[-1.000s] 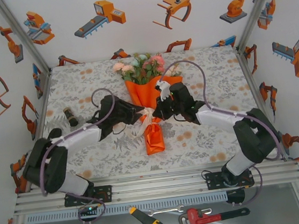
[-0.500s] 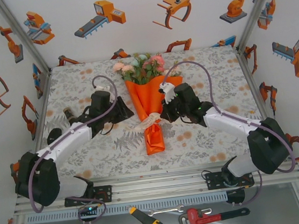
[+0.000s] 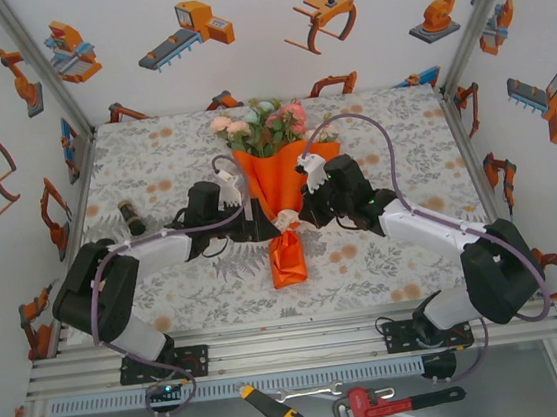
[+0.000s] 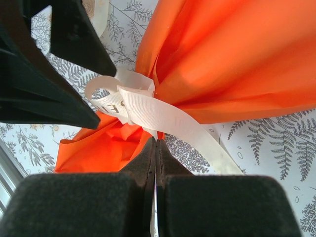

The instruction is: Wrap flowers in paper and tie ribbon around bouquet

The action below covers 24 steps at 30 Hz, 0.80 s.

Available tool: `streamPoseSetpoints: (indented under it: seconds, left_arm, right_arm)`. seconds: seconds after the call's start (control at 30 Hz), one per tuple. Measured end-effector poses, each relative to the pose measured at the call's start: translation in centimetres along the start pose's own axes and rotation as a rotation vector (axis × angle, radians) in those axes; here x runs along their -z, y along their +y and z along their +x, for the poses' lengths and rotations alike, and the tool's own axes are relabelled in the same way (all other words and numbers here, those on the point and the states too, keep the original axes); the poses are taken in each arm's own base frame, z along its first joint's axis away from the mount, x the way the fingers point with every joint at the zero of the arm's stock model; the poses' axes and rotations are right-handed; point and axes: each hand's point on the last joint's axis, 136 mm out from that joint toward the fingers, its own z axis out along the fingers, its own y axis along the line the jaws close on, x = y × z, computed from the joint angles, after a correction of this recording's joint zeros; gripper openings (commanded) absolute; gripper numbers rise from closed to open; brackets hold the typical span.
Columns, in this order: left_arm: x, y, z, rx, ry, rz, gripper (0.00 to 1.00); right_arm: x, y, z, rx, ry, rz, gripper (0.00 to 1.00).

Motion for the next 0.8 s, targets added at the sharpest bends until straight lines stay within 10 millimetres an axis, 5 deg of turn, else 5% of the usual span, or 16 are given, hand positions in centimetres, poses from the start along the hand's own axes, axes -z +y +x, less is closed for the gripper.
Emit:
streamPoseSetpoints:
  seconds: [0.17,0.27,0.53,0.8]
  left_arm:
    - [-0.5,-0.2,-0.8,-0.018,-0.038,0.027,0.34]
    - [0.1,-0.4,-1.5,-0.042,-0.071,0.012,0.00]
    - [2.2,2.2,-1.2,-0.022,-0.063,-0.176,0.00]
    - [5.3,7.2,0.8,0.101,-0.048,-0.436,0.00]
  right_arm:
    - [0.0,0.0,0.1,-0.001,0.003,0.003,0.00]
    - [0.0,-0.4,0.4,-0.001,0.016,0.022,0.00]
    - [0.5,-3.7,3.7,-0.017,0.089,0.184,0.00]
    - [3.5,-10.3,10.8,-0.292,0.159,0.421,0.00]
